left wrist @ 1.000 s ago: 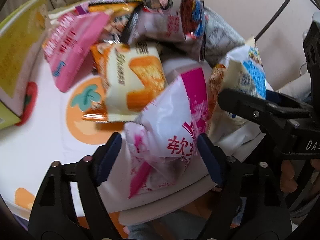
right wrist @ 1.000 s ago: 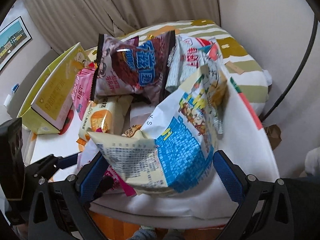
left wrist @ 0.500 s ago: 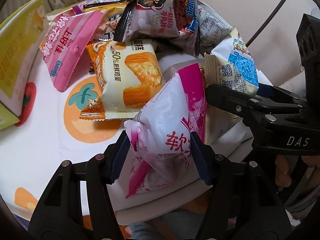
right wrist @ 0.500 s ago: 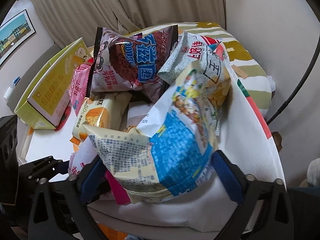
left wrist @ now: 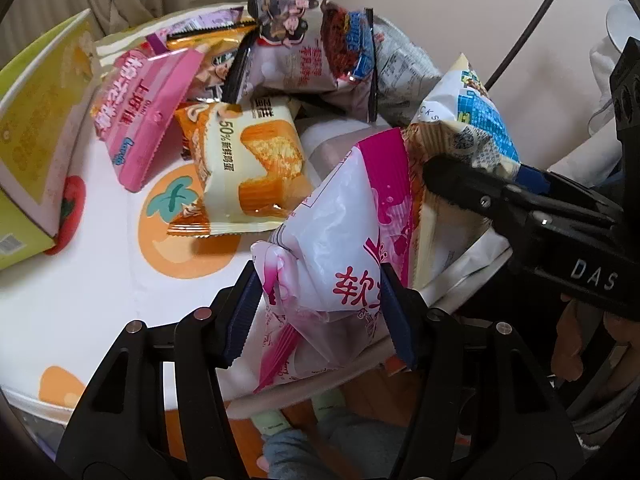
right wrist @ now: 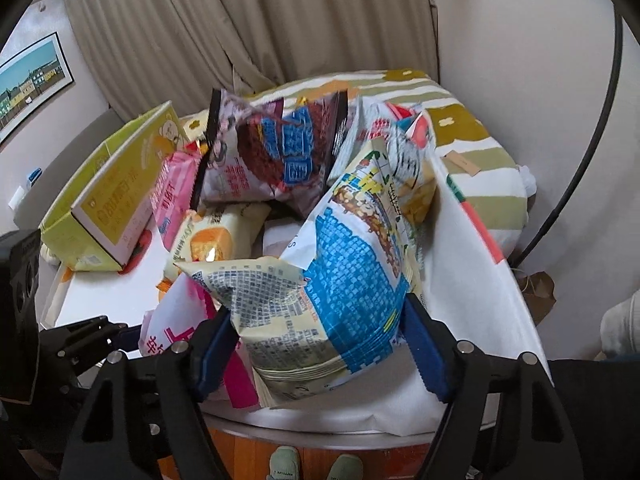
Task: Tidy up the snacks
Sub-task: 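Carry the white-pink packet with left gripper over the box while right carries blue-printed bag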
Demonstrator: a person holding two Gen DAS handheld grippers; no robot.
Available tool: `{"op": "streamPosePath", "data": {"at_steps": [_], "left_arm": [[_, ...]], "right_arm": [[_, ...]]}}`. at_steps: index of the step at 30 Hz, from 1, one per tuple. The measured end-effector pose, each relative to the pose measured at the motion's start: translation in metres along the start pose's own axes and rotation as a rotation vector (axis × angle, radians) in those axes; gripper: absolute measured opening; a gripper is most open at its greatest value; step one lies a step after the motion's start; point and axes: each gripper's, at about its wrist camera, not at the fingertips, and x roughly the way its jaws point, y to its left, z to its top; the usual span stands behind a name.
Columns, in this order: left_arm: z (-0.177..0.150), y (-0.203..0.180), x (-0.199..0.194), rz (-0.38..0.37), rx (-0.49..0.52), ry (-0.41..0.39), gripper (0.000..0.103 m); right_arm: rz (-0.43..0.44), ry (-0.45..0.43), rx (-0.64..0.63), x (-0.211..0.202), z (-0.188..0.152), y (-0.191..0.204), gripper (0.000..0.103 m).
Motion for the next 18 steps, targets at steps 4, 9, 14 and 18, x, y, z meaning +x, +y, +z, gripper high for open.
{"op": "streamPosePath", "data": {"at_steps": [4, 9, 14, 18], "left_arm": [[0.003, 0.003, -0.016, 0.007, -0.008, -0.017, 0.054], [0.007, 0.011, -0.047, 0.021, -0.047, -0.056, 0.054], [0.019, 0.018, -0.085, 0.061, -0.090, -0.107, 0.054], [0.035, 0.032, -0.110, 0.094, -0.134, -0.169, 0.054]], "right_arm": [[0.003, -0.025, 0.005, -0.014, 0.002, 0.002, 0.073], [0.021, -0.060, -0.002, -0.034, 0.013, 0.008, 0.073], [0.048, -0.104, -0.024, -0.056, 0.031, 0.020, 0.073], [0.096, -0.131, -0.056, -0.069, 0.053, 0.038, 0.073]]}}
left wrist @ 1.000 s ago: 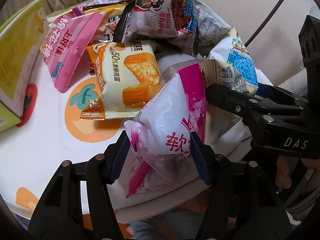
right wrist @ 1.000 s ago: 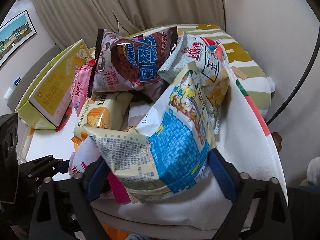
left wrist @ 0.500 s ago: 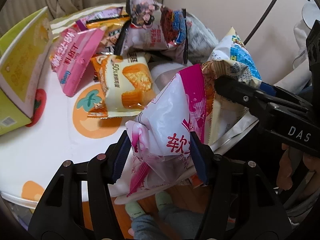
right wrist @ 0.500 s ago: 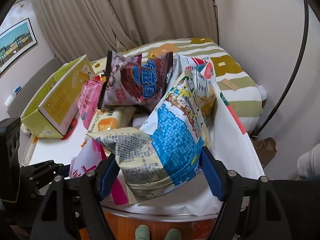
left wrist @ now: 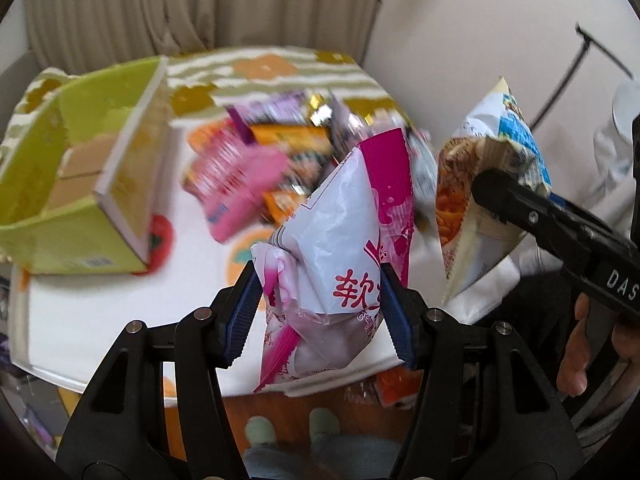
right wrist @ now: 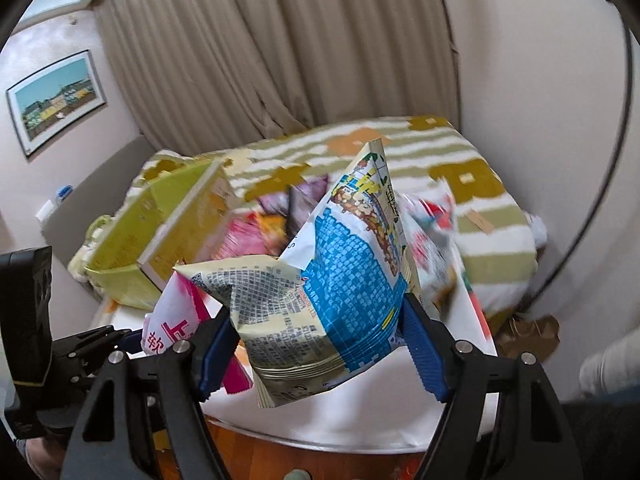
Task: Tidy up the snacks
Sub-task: 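Carry the white-pink packet with left gripper over the box while right carries blue-printed bag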
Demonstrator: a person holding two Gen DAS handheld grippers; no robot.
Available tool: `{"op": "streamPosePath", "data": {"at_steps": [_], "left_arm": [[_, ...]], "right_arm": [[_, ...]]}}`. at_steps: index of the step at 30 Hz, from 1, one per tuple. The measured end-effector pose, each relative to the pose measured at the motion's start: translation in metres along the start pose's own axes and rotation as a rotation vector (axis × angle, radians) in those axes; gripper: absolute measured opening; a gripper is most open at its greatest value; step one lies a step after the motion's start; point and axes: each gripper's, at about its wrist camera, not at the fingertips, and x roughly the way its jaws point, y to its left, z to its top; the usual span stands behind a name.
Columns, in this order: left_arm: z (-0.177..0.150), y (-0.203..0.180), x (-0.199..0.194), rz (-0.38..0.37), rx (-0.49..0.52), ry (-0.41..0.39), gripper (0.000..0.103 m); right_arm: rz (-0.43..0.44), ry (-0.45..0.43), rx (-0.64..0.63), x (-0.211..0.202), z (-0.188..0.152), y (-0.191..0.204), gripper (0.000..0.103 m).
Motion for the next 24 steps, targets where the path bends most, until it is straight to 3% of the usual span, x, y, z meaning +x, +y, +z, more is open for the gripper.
{"op": "streamPosePath", "data": {"at_steps": [7, 12, 19, 24], "left_arm": [[0.047, 0.063, -0.036, 0.094, -0.056, -0.087, 0.054], [0.079, 0.139, -0.054, 0.151, -0.090, -0.103, 0.054], [0.110, 0.239, -0.045, 0.180, -0.120, -0.048, 0.054], [0.124, 0.298, -0.016, 0.169, -0.110, 0.050, 0.054]], "right_arm": [[0.078, -0.064, -0.069, 0.007, 0.049, 0.055, 0.073], [0.114, -0.068, -0.078, 0.034, 0.078, 0.108, 0.073], [0.150, -0.044, -0.069, 0.083, 0.103, 0.187, 0.073], [0.147, 0.006, -0.049, 0.119, 0.110, 0.228, 0.073]]}}
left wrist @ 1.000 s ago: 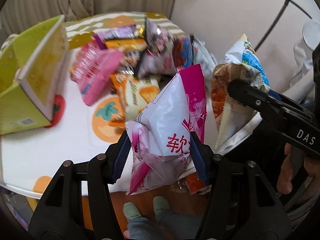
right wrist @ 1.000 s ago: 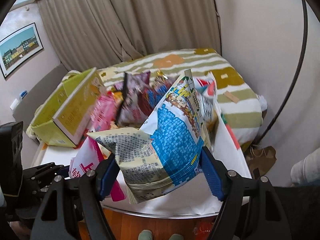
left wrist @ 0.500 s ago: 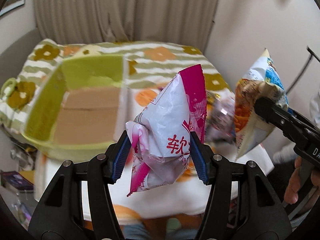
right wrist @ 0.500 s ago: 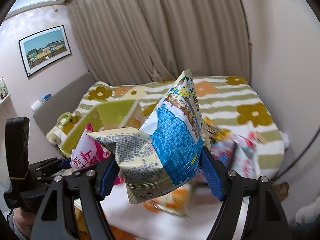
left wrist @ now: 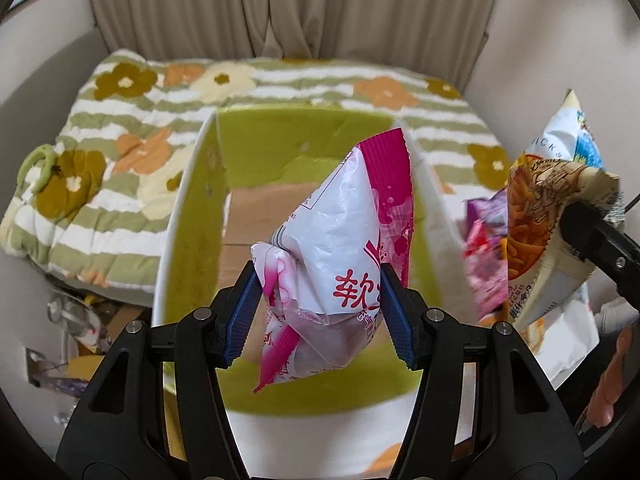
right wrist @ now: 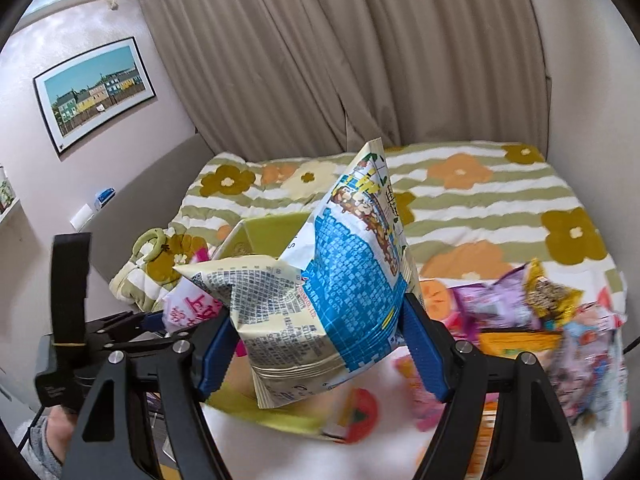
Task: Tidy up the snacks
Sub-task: 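Carry the white-pink packet with left gripper over the box while right carries blue-printed bag, then open left gripper to drop the white-pink packet while right releases blue-printed bag into box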
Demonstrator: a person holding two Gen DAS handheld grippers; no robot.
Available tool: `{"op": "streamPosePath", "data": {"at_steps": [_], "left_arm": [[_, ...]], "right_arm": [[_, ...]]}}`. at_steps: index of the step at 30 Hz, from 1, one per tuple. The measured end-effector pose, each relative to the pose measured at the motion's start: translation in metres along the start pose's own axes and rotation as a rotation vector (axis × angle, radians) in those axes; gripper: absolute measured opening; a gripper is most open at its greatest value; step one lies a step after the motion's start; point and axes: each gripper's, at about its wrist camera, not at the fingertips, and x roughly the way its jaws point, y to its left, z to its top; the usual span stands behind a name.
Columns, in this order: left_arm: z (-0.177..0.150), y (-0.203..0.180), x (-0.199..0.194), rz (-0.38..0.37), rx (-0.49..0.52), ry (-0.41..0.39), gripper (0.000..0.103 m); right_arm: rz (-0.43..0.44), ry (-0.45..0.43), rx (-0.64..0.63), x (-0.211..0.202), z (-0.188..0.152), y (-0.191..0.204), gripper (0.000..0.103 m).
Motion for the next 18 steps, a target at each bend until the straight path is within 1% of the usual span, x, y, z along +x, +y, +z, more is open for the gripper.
{"op": "streamPosePath", "data": {"at_steps": [6, 11, 12, 14, 15, 16, 18], "left_arm": [[0.000, 0.027, 0.044, 0.001, 0.052, 0.100, 0.054], [-0.005, 0.028, 0.062, 0.006, 0.082, 0.147, 0.055], [-0.005, 0.027, 0.065, 0.003, 0.097, 0.153, 0.056], [-0.006, 0.023, 0.068, 0.023, 0.116, 0.156, 0.071], [-0.007, 0.022, 0.068, 0.034, 0.119, 0.154, 0.087], [-0.007, 0.021, 0.067, 0.039, 0.115, 0.147, 0.097], [-0.009, 0.022, 0.059, 0.037, 0.093, 0.122, 0.098]], "right_arm": [[-0.032, 0.071, 0.014, 0.042, -0.004, 0.024, 0.073], [-0.036, 0.129, 0.007, 0.065, -0.011, 0.032, 0.073], [-0.038, 0.136, 0.003, 0.068, -0.012, 0.033, 0.073], [-0.039, 0.146, -0.002, 0.072, -0.012, 0.033, 0.073], [-0.038, 0.148, -0.004, 0.073, -0.012, 0.032, 0.073], [-0.034, 0.148, -0.007, 0.074, -0.011, 0.032, 0.073], [-0.024, 0.148, -0.020, 0.073, -0.010, 0.030, 0.073]]}}
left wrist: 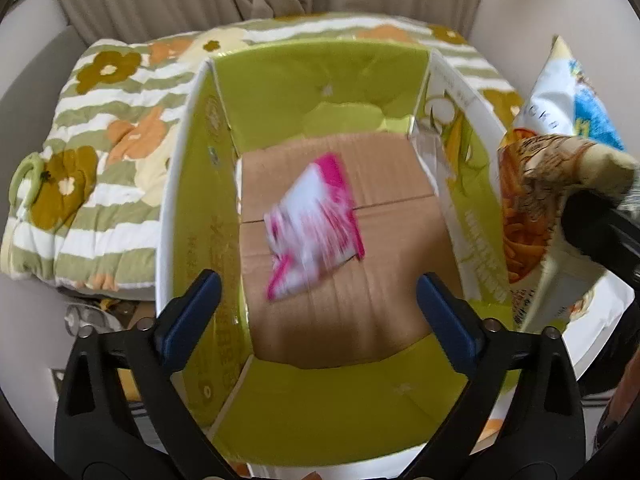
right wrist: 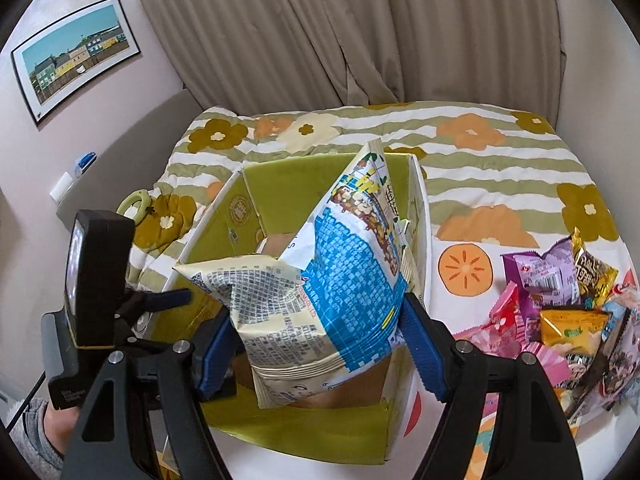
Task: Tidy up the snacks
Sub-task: 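Open left gripper to drop the white-pink packet while right releases blue-printed bag into box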
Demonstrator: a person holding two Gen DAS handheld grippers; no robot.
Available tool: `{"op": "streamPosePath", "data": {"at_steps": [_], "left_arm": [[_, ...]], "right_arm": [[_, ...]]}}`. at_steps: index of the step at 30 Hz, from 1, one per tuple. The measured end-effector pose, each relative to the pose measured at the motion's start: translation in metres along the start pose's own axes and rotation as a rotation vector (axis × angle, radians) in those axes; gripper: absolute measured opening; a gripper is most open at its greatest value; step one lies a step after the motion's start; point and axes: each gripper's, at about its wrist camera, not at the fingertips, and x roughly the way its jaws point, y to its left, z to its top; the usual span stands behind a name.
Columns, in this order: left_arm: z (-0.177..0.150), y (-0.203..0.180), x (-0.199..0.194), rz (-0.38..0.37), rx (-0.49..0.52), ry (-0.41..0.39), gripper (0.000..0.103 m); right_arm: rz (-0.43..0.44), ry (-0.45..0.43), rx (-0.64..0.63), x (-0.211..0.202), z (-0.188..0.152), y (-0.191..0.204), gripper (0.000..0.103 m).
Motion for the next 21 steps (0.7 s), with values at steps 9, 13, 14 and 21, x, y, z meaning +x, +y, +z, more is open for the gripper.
{"op": "streamPosePath", "data": {"at_steps": [9, 13, 14, 21], "left_arm": [[-0.014, 0.020, -0.041, 0.052, -0.145, -0.052, 0.098], [-0.023, 0.039, -0.049, 0.056, -0.240, -0.061, 0.098], [-0.025, 0.044, -0.050, 0.065, -0.256, -0.059, 0.098], [-0.040, 0.056, -0.053, 0.112, -0.314, -0.054, 0.098]], "right_arm": [[0.077, 0.039, -0.130, -0.004, 0.023, 0.004, 0.073], [0.106, 0.107, -0.246, 0.015, 0.024, 0.015, 0.074], [0.113, 0.134, -0.266, 0.023, 0.023, 0.016, 0.074], [0.092, 0.223, -0.315, 0.059, 0.006, 0.015, 0.075]]}}
